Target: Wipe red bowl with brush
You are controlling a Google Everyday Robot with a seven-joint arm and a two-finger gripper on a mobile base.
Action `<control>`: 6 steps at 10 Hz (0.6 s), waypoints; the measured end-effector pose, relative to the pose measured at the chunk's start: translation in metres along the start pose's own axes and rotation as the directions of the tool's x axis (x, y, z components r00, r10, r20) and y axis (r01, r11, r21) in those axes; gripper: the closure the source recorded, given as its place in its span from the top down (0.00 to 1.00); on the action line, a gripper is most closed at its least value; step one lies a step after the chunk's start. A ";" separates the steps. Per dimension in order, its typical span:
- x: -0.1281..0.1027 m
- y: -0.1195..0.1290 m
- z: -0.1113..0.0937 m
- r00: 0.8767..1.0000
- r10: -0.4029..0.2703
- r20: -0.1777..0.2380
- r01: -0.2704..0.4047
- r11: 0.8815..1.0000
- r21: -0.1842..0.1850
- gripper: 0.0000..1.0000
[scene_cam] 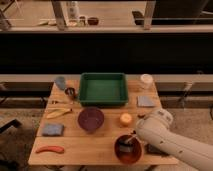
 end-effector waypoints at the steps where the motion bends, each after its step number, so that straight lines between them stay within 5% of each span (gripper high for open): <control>1: -0.008 -0.001 -0.002 1.000 -0.008 0.010 0.008 1.000 0.007 0.00; 6: -0.024 0.019 -0.024 0.999 -0.024 0.034 0.023 1.000 0.022 0.00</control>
